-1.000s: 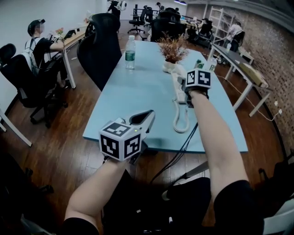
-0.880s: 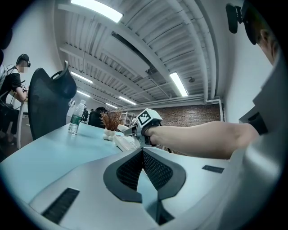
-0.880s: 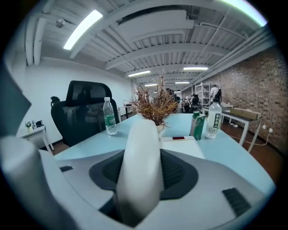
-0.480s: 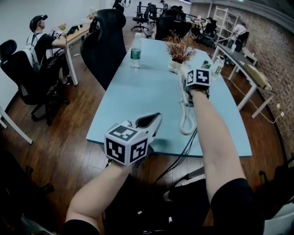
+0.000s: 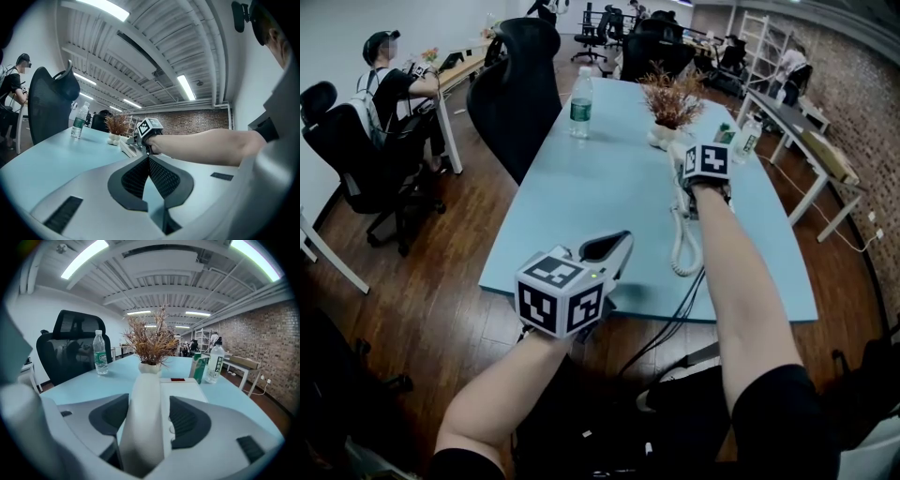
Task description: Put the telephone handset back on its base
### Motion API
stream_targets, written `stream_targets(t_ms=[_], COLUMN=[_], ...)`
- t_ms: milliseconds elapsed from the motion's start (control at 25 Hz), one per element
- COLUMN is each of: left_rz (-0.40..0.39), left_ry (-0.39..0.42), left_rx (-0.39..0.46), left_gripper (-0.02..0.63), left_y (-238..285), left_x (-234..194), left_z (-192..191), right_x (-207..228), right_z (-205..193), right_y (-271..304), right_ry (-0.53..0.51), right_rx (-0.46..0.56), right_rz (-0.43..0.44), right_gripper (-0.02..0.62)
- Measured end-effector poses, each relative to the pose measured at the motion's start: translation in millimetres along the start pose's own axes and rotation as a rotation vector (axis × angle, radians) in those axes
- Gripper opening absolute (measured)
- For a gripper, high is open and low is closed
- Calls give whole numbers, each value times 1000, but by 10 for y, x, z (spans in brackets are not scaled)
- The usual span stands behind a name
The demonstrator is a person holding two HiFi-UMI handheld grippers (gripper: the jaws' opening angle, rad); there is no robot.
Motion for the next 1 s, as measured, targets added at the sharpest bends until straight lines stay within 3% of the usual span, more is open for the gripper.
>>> stream_targets(t_ms=[200, 400, 640, 760, 880, 1000], left_rz=[-11, -12, -7, -11, -24, -42], left_ry=[-6, -9, 0, 13, 24, 25], left_rx=[-5, -3, -6, -10, -19, -26], left_gripper=[-2, -2, -2, -2, -2, -2], left_y=[11, -17, -106, -176, -280, -417], left_x=[77, 178, 379, 487, 614, 748], left_z=[-30, -44, -77, -110, -177, -257], right_x=[53, 185, 234, 246, 279, 368], right_z=[3, 18, -12, -111, -315, -653], right_y=[-191, -477, -972, -1338, -1862, -2517], right_ry=[12, 89, 192, 278, 322, 280], right_rx=[29, 73, 147, 222, 325, 399], right_rz=[33, 104, 254, 403, 588, 673], right_gripper=[299, 298, 271, 200, 18, 2])
Point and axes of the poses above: the fingertips, and each gripper's own axes: y forward along the fingers, x to its right, z out of its top, the point moved 10 cm from there along -y, backward along the fingers, and after that the axes turned 5 degrees about -z, right-handed, at the moved point
